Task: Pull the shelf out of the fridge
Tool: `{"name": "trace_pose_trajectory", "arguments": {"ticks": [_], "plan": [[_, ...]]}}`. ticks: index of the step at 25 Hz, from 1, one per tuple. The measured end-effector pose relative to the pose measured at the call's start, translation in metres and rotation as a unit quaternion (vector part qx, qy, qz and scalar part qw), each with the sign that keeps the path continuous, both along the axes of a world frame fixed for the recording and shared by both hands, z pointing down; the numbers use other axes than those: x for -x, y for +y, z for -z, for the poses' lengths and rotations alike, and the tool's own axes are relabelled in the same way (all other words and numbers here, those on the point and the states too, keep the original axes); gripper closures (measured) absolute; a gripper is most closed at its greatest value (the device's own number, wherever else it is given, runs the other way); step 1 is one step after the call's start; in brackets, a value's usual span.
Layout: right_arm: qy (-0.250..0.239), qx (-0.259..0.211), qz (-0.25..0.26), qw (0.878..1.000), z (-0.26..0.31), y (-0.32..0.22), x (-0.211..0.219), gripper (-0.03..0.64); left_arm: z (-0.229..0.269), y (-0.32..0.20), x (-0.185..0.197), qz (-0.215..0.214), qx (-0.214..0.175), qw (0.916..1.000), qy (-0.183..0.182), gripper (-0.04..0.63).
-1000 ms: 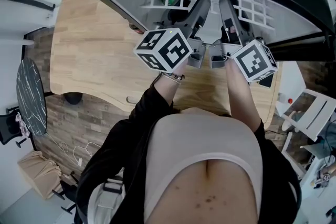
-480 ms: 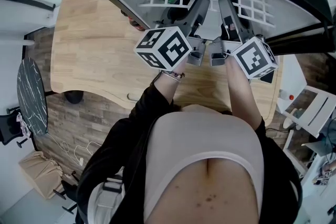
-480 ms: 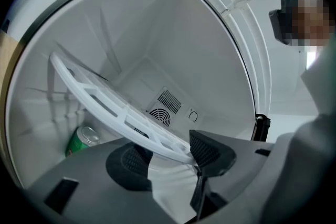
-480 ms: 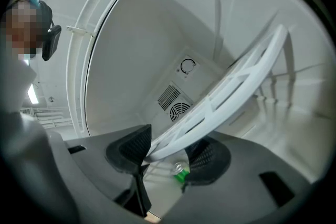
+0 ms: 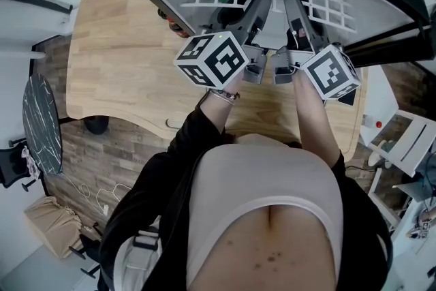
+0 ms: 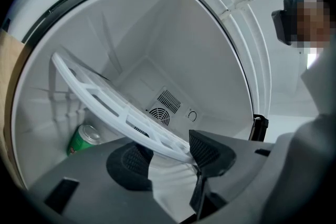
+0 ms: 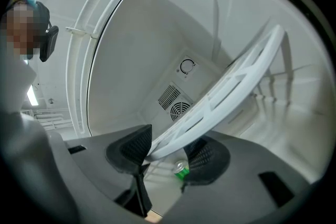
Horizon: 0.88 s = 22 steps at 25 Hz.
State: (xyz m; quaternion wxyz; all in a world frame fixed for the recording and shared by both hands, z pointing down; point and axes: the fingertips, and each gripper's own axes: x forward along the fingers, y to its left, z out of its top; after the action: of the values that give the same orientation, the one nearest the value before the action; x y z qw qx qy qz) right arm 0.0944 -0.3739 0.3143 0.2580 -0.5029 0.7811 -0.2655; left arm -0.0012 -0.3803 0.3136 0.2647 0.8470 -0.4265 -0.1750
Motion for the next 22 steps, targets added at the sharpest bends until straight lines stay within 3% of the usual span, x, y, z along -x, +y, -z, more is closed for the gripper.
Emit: {"name": "trace_pose_trajectory", "arguments": {"ticks": [22], "plan": [[-0.012,0.004,0.004,1.000,-0.001,0.012,0.003,0.431,-0.002,0.014,0.005,0.007,0.009,0.9999,0.008,0.388]]}}
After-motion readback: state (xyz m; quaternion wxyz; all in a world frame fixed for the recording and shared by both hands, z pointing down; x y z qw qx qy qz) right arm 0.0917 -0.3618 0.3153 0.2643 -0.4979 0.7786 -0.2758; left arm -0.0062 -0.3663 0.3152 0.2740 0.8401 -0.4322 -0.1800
